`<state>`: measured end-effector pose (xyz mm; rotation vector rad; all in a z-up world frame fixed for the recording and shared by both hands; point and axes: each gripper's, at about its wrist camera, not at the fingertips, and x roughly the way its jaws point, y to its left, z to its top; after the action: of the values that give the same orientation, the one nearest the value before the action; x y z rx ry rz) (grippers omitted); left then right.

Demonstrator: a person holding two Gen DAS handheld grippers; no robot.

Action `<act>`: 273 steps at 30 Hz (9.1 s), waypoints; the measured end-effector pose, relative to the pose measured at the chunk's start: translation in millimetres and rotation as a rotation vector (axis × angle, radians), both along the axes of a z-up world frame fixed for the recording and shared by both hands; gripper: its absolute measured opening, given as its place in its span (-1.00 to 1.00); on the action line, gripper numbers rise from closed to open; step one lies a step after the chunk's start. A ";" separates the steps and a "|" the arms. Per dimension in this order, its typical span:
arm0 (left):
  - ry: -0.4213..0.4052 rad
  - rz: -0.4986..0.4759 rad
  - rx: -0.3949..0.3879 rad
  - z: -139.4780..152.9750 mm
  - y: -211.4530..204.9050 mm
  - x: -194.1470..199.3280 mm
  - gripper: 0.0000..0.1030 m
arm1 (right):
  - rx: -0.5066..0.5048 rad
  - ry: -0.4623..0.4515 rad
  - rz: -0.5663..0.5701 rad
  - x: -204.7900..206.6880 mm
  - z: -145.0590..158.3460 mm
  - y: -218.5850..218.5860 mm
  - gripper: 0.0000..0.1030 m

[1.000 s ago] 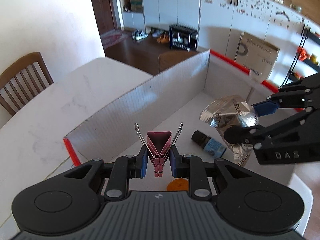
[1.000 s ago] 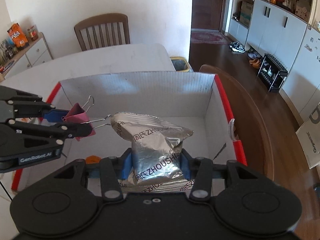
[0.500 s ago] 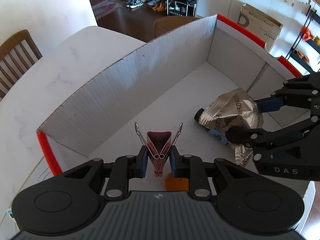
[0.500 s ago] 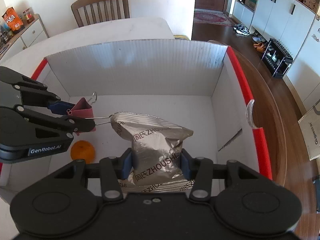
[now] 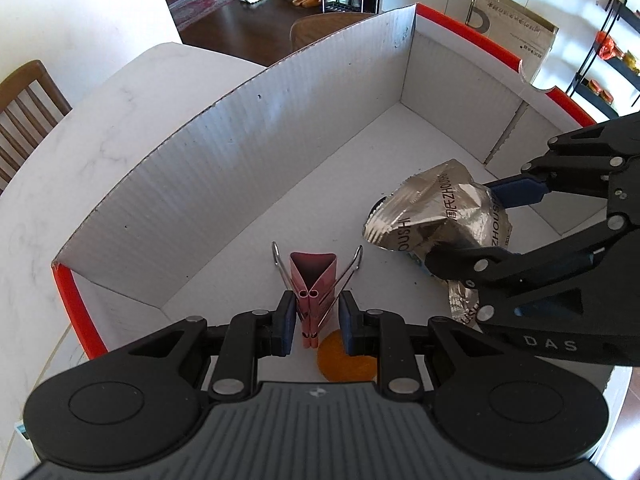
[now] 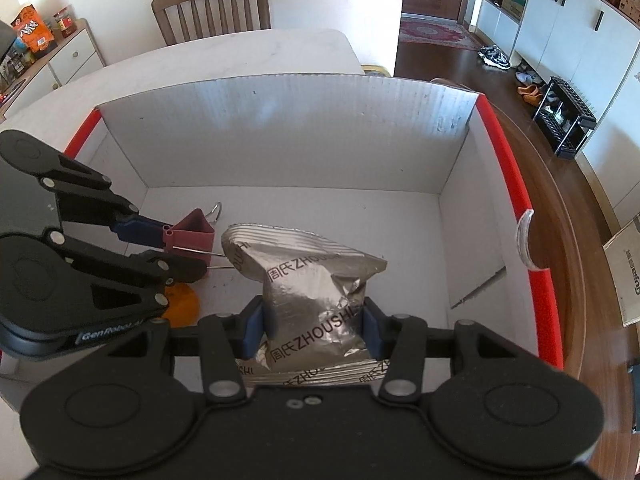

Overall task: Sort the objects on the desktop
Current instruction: 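Lower the foil bag with the right gripper and open it while the left gripper releases the pink clip, then withdraw both grippers from the box back over the table, then grasp the pink ribbed pad with the left gripper while the right gripper grasps the white tooth plush, then carry the pink pad and the tooth plush with both grippers into the red box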

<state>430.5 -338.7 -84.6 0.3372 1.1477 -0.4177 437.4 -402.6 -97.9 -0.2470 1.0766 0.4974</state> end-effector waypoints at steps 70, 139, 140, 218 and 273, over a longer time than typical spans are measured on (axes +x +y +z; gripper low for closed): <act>-0.313 0.113 -0.319 106.4 98.3 -166.3 0.40 | 0.346 -0.248 -0.031 -133.4 128.1 -9.9 0.92; -0.317 0.519 -0.172 -22.6 383.9 -333.4 0.95 | 0.171 -0.178 0.279 -225.5 33.0 272.0 0.80; -0.312 0.519 -0.171 -25.3 386.4 -333.3 0.95 | 0.168 -0.178 0.282 -224.1 30.8 275.4 0.79; -0.302 0.505 -0.197 -28.1 384.5 -344.6 -0.18 | 0.106 -0.084 0.294 -236.4 2.8 290.9 -0.08; -0.489 0.451 -0.329 81.9 234.4 -271.5 -0.18 | 0.249 -0.237 0.202 -184.1 110.0 112.8 -0.07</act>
<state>159.0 -104.3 -2.7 -0.1102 0.6320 -0.1071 253.4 -289.8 12.1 -0.1900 0.7534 0.7577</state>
